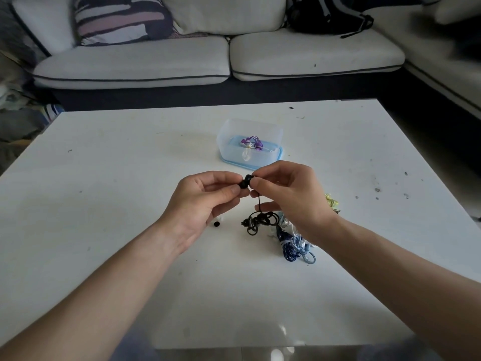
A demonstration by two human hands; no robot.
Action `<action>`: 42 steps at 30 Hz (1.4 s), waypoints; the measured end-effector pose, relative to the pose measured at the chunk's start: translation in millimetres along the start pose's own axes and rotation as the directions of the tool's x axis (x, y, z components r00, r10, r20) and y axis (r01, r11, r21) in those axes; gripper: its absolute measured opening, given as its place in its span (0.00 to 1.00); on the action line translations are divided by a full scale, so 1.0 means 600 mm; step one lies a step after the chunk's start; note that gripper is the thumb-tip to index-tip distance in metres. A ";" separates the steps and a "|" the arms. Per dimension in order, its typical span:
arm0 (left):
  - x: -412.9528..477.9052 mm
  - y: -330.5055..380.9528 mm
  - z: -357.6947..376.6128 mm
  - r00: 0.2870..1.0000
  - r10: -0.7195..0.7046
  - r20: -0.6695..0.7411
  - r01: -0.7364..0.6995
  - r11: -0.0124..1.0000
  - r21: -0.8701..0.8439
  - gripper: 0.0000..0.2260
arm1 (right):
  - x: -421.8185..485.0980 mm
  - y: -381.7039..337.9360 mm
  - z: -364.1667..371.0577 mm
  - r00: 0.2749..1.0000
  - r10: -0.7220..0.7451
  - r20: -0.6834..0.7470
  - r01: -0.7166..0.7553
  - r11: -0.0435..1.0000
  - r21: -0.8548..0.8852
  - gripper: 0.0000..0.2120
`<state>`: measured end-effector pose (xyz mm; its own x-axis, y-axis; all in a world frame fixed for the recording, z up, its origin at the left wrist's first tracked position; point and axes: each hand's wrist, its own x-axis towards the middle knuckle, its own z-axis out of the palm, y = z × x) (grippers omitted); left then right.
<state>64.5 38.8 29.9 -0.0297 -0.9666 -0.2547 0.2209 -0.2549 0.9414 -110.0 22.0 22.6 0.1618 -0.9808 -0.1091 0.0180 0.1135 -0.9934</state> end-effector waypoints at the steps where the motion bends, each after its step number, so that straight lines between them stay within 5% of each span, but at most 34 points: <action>1: 0.000 0.000 0.000 1.000 0.000 -0.004 0.000 1.000 0.002 0.08 | 0.000 0.000 0.000 1.000 0.003 0.001 -0.003 1.000 0.001 0.04; 21: 0.005 -0.006 -0.004 0.997 0.070 0.011 -0.071 0.991 0.110 0.09 | -0.001 0.003 -0.008 0.985 0.106 0.137 -0.121 0.987 0.105 0.05; 42: 0.009 -0.009 -0.006 0.998 0.070 0.003 -0.069 0.986 0.153 0.08 | -0.001 0.006 -0.009 0.986 0.099 0.131 -0.112 0.989 0.092 0.02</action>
<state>66.8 35.3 22.8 -0.0176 -0.9821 -0.1878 0.0705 -0.1885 0.9795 -115.2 22.5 18.8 0.2909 -0.9353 -0.2014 0.0903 0.2364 -0.9674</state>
